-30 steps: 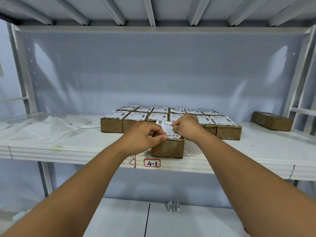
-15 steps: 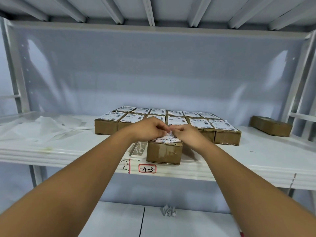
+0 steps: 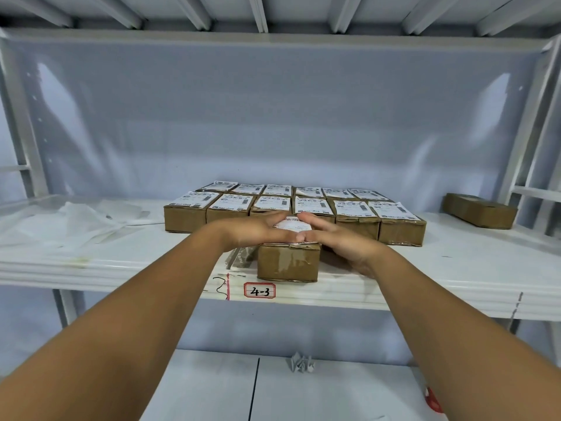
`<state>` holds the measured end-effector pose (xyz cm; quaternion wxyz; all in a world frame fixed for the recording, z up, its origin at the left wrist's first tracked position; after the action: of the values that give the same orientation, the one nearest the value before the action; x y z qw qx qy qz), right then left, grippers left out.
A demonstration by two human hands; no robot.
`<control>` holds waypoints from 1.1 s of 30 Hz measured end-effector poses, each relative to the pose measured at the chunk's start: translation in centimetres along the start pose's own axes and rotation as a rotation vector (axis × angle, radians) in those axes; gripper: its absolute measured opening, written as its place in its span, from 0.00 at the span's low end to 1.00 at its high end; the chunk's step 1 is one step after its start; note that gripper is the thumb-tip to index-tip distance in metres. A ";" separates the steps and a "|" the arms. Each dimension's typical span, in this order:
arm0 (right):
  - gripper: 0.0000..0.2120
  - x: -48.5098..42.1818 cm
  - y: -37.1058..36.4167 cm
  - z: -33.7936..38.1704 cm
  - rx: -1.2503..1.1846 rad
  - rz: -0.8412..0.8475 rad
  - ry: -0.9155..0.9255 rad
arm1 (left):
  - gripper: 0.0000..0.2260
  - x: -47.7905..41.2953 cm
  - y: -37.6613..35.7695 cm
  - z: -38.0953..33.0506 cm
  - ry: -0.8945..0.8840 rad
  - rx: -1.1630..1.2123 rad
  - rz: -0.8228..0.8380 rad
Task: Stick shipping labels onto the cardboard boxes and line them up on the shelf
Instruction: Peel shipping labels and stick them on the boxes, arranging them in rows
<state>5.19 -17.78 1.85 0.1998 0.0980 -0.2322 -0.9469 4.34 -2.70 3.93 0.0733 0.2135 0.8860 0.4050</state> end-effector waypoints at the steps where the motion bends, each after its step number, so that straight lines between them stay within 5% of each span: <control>1: 0.31 0.0 0.1 -0.1 0.010 0.024 -0.003 | 0.44 0.1 0.0 0.0 0.005 -0.010 0.006; 8: 0.51 -0.2 0.0 -0.6 -0.036 0.163 -0.017 | 0.45 0.4 -0.1 0.8 -0.024 0.070 0.067; 12: 0.52 -0.2 0.0 -0.4 -0.026 0.177 -0.040 | 0.45 0.5 -0.3 1.0 -0.013 0.075 0.031; 23: 0.41 2.0 -0.6 0.5 0.092 0.041 -0.136 | 0.38 1.9 -1.1 1.0 0.047 0.167 -0.176; 29: 0.12 3.6 0.2 1.7 0.012 -0.277 -0.076 | 0.50 3.4 -1.8 0.1 0.168 -0.136 -0.391; 33: 0.16 4.7 0.1 2.9 0.123 -0.331 -0.065 | 0.34 5.2 -2.0 0.0 0.064 -0.082 -0.449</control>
<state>0.21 -18.73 4.00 0.0274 0.1162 -0.2767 -0.9535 -0.98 -1.56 2.62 0.1423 -0.0051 0.8959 0.4208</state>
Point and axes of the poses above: each hand's wrist, its own x-axis away from the middle knuckle, its own y-axis out of the back of the hand, z = x × y, the point moved 5 cm from there along -x, towards the middle knuckle, and after that the axes turned 3 degrees about x, right-handed, at the moved point
